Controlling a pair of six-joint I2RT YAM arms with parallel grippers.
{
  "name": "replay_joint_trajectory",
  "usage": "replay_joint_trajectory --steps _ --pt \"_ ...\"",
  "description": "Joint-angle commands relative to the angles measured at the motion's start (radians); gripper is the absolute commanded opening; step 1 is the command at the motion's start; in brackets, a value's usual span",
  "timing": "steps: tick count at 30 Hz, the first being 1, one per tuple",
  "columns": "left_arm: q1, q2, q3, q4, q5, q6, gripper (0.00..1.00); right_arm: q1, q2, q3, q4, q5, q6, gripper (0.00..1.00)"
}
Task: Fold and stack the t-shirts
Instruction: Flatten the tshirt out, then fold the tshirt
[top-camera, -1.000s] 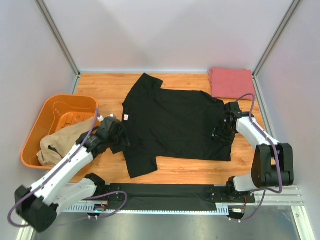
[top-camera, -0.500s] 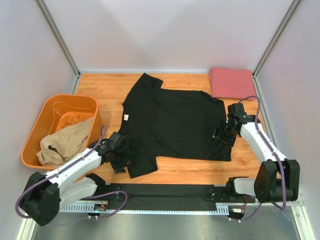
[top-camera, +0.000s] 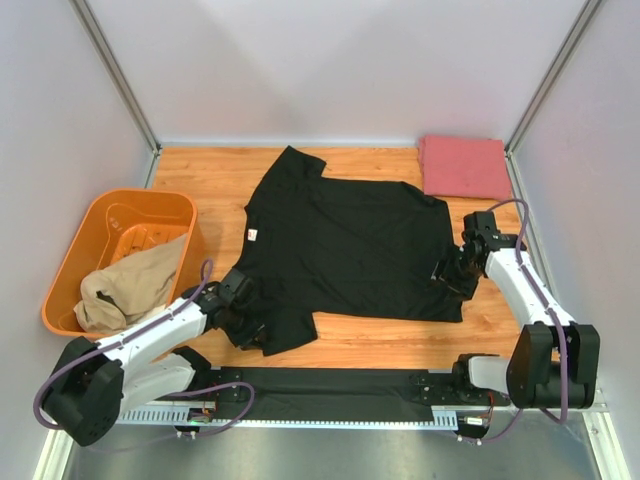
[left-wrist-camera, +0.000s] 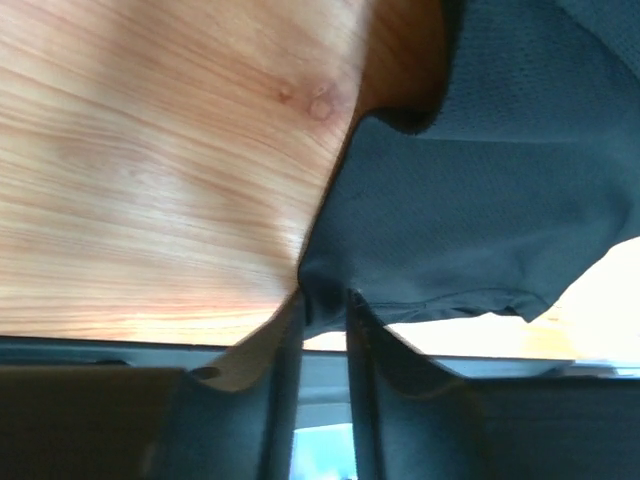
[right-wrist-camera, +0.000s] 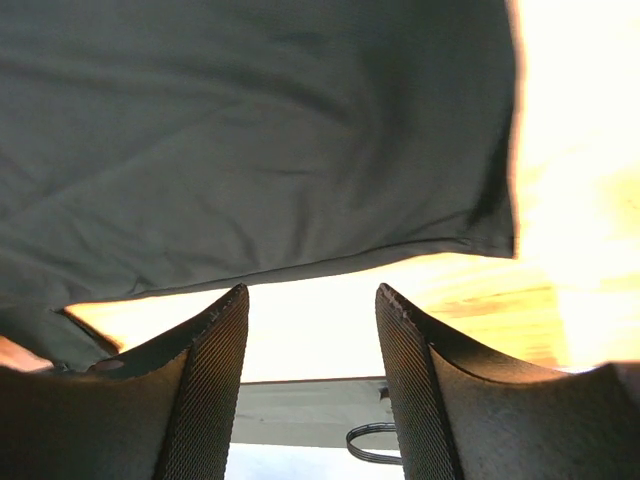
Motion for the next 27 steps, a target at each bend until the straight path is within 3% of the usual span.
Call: replay_joint_trajectory --steps 1,4,12,17,25,27 --pt "-0.005 0.035 -0.025 0.025 -0.019 -0.032 0.19 -0.069 -0.014 -0.033 -0.023 0.011 0.030 0.55" --pt "-0.011 0.003 0.012 -0.032 -0.048 -0.011 0.00 -0.183 -0.017 -0.087 -0.017 -0.043 0.045 0.54" --pt "-0.030 -0.136 0.041 -0.110 -0.053 -0.037 0.00 -0.335 0.044 -0.124 0.013 -0.073 0.086 0.47" --pt "-0.045 -0.163 0.066 -0.130 -0.053 -0.037 0.00 -0.336 0.081 -0.147 0.037 -0.087 0.100 0.41" --pt "-0.050 -0.158 0.083 -0.118 -0.051 -0.035 0.00 -0.335 0.133 -0.161 0.064 -0.028 0.131 0.39" --pt "-0.051 -0.154 0.091 -0.118 -0.053 -0.030 0.00 -0.335 0.156 -0.170 0.063 -0.030 0.131 0.34"
